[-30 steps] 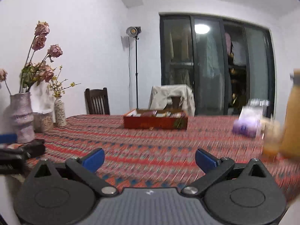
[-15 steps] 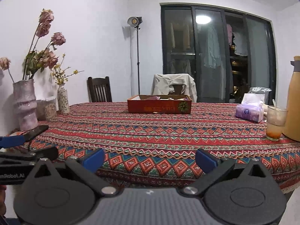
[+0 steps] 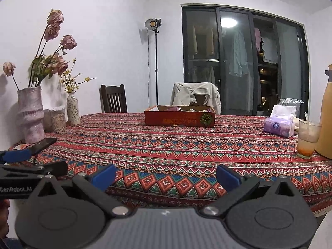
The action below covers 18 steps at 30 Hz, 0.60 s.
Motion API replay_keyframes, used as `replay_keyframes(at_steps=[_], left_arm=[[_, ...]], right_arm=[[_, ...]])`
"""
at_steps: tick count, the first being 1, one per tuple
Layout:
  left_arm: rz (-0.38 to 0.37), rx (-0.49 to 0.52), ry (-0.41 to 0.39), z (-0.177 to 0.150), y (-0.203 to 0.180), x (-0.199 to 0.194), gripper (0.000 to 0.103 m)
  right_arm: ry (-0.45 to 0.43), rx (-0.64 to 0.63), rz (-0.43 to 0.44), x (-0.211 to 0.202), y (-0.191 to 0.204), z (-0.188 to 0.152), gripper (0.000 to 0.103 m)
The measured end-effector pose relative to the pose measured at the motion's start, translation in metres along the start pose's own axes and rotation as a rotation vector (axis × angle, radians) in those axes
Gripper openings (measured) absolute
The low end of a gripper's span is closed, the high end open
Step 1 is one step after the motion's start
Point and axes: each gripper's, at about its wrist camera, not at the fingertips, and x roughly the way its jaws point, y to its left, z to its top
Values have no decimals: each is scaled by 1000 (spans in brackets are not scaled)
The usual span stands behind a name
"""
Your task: Organize snacks
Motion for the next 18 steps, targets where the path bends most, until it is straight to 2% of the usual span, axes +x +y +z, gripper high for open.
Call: replay_keyframes(at_steps=[18], left_arm=[[4, 11, -9, -1, -3, -2, 103]], right_arm=[[4, 14, 1, 0, -3, -2, 103]])
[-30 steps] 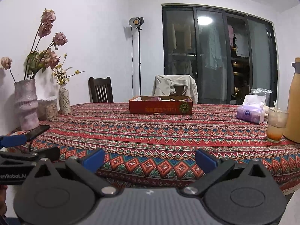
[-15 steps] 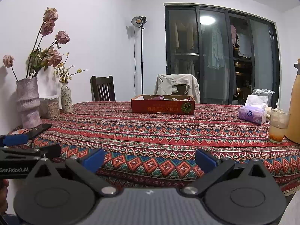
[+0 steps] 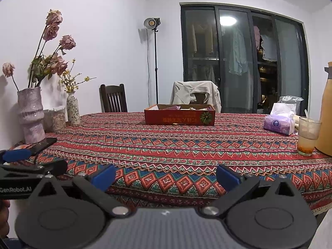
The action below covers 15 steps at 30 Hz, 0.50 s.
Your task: Organize snacks
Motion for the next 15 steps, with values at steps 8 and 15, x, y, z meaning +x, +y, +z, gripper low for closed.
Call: replay_keyframes(at_steps=[8, 15], left_arm=[[-1, 3, -2, 0, -1, 0, 103], [-2, 6, -3, 0, -1, 0, 103]], right_arm=[[9, -4, 0, 1, 0, -2, 103], [13, -13, 0, 1, 1, -3, 103]])
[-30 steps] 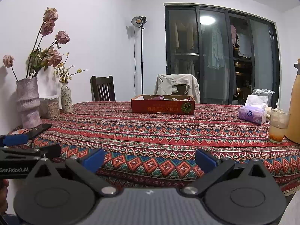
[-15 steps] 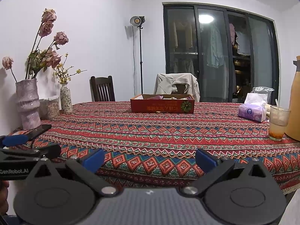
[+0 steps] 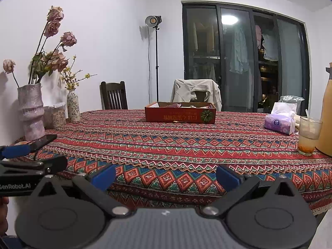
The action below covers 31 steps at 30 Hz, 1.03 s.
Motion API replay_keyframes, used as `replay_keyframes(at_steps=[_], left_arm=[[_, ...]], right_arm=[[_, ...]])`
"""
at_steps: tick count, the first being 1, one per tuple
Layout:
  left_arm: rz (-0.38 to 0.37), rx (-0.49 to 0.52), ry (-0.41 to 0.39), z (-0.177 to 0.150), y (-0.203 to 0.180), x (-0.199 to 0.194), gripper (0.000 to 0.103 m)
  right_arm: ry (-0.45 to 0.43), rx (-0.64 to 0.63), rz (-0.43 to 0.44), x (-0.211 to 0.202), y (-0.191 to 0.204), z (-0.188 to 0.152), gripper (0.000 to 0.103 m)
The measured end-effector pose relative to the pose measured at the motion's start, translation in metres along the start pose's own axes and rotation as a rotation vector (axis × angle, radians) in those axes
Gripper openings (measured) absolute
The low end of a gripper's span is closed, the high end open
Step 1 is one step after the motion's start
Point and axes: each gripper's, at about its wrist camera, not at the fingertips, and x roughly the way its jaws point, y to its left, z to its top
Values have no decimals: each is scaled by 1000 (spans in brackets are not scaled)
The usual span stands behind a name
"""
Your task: Organize snacks
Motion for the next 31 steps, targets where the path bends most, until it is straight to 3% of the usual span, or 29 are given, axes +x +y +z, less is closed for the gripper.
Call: replay_keyframes(at_steps=[31], left_arm=[[-24, 6, -11, 0, 5, -1, 103]], right_arm=[[-5, 5, -8, -2, -5, 0, 103]])
